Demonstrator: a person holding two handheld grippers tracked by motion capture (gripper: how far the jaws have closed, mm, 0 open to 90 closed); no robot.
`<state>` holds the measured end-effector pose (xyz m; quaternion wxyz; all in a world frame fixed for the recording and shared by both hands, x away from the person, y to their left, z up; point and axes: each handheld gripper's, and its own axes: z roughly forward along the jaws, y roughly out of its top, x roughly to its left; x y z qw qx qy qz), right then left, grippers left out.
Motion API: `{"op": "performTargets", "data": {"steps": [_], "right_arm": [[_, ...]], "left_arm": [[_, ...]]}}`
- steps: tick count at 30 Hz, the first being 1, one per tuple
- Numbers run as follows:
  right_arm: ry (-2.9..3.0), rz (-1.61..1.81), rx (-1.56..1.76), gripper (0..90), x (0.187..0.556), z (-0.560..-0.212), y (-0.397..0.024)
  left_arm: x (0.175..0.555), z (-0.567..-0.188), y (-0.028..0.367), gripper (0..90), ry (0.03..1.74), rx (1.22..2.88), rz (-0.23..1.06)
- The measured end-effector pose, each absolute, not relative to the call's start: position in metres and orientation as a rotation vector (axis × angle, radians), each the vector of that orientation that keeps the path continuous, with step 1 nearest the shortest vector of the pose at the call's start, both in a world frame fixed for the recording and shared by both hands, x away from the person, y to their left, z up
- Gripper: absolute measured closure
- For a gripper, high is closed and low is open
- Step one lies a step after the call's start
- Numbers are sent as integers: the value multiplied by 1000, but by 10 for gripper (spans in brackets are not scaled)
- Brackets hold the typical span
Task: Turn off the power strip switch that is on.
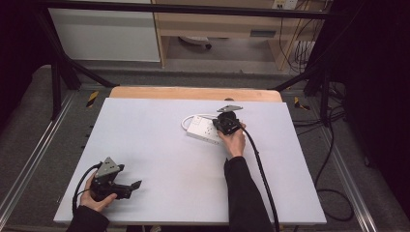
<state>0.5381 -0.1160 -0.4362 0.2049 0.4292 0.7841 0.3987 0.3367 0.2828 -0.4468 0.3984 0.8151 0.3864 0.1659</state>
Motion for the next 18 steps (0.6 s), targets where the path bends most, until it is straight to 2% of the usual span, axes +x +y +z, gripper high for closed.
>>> {"op": "performTargets", "data": {"steps": [18], "right_arm": [[2194,1118,1215,900,537,-436,-118]], "left_arm": [[337,-447,283,75,980,2062,418]]}}
